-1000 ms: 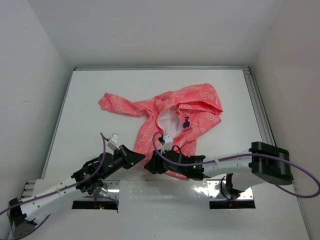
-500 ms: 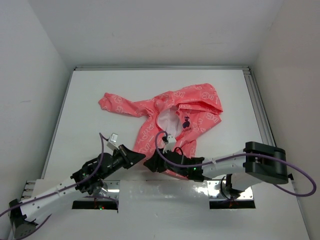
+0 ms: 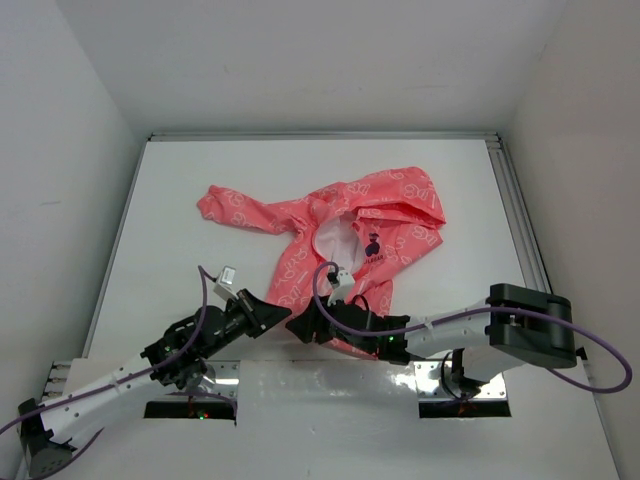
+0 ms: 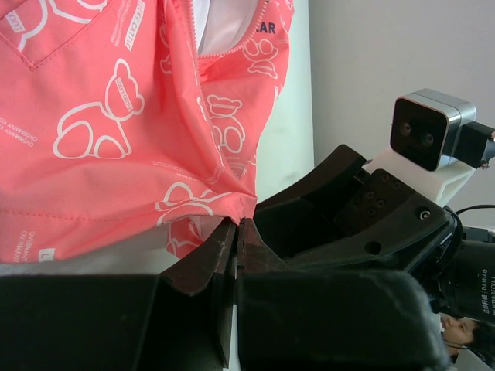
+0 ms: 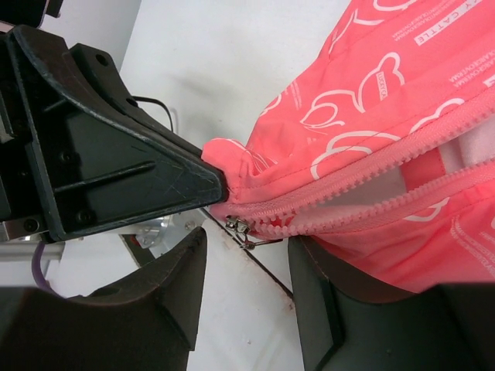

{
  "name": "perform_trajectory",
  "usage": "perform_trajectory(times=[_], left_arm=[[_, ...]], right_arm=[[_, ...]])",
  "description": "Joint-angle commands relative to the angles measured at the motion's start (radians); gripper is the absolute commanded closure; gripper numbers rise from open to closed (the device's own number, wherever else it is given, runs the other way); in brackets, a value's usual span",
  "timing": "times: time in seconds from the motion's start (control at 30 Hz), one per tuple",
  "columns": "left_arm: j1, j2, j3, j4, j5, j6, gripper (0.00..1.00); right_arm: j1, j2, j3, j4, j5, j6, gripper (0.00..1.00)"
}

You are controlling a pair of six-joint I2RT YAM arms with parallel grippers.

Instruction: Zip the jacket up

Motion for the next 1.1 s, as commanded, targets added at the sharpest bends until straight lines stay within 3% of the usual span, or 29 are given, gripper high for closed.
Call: perform_trajectory(times=[0.0,0.17,0.37,0.6,0.73,0.83,1.07], left_arm=[[-0.003,0.002,-0.018,0.031,0.026,-0.004,1.00],[-0.003,-0.012,-0.017,0.026,0.021,-0.008,1.00],[-0.003,-0.014,-0.012,0.026,0.013,0.002,1.00],[-0.003,-0.037,-0.012,-0.020,-0.008,0.005,1.00],[-0.003,-0.028,0.019,-0.060,-0.021,0.033,1.00],[-0.003,-0.041,0.022,-0.103,-0.033,0.047,1.00],[-0.003,-0.104,-0.003,-0.106,-0.039,0.036,1.00]], right_arm=[[0.004,0.013,0.013,0.087,0.005,-0.032,0.54],[0.004,0.022,0.024,0.078,0.008,-0.034,0.54],[0.004,0.019,0.030,0.033,0.012,-0.023,0.63],[0.004,-0.027,0.030,-0.026,0.051,-0.034,0.86],[0.005,-0.085,0.021,-0.082,0.078,-0.054,0.95],[0.005,-0.119,0.049,-0.221,0.093,-0.071,0.98],[0.005,-0.174,0.047,-0.278,0.093,-0.095,1.00]])
